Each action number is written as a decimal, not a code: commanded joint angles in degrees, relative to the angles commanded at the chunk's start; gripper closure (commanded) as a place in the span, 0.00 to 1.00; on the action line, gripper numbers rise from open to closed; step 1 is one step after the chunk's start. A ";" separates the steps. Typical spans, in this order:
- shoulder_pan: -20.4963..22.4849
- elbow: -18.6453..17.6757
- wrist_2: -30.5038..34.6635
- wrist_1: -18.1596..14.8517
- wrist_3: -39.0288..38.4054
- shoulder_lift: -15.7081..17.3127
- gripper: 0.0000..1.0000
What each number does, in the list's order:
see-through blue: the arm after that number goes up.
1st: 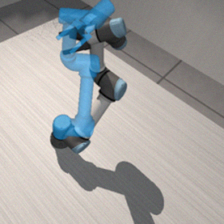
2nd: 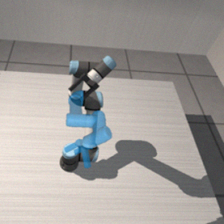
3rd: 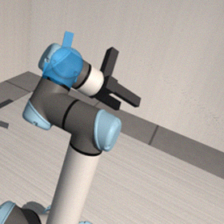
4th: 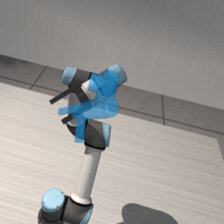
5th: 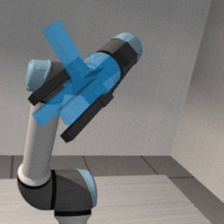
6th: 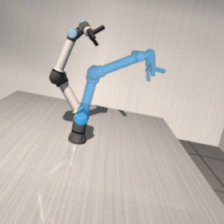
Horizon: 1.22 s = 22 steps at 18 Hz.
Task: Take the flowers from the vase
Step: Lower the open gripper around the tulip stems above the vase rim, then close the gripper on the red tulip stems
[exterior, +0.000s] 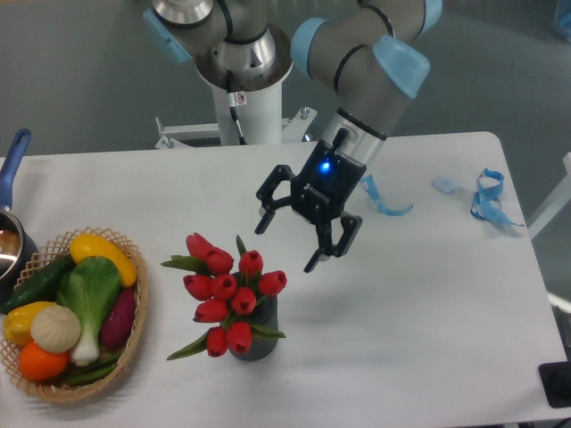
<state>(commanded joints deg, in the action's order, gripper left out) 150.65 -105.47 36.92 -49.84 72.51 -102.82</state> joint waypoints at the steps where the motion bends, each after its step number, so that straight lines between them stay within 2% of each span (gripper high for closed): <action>1: -0.70 0.18 -0.26 1.14 -0.26 -0.36 0.00; 6: -2.90 1.32 -0.27 5.01 -1.23 -3.34 0.00; 17: -3.78 2.64 0.17 5.28 -1.23 -5.81 0.02; 18: -4.13 2.73 0.35 5.28 -1.23 -5.81 0.09; 19: -4.22 2.64 0.44 5.28 -1.32 -5.81 0.21; 22: -4.22 2.73 0.53 5.28 -2.11 -5.63 0.48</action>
<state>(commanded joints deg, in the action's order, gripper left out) 146.43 -102.75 37.44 -44.56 70.40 -108.46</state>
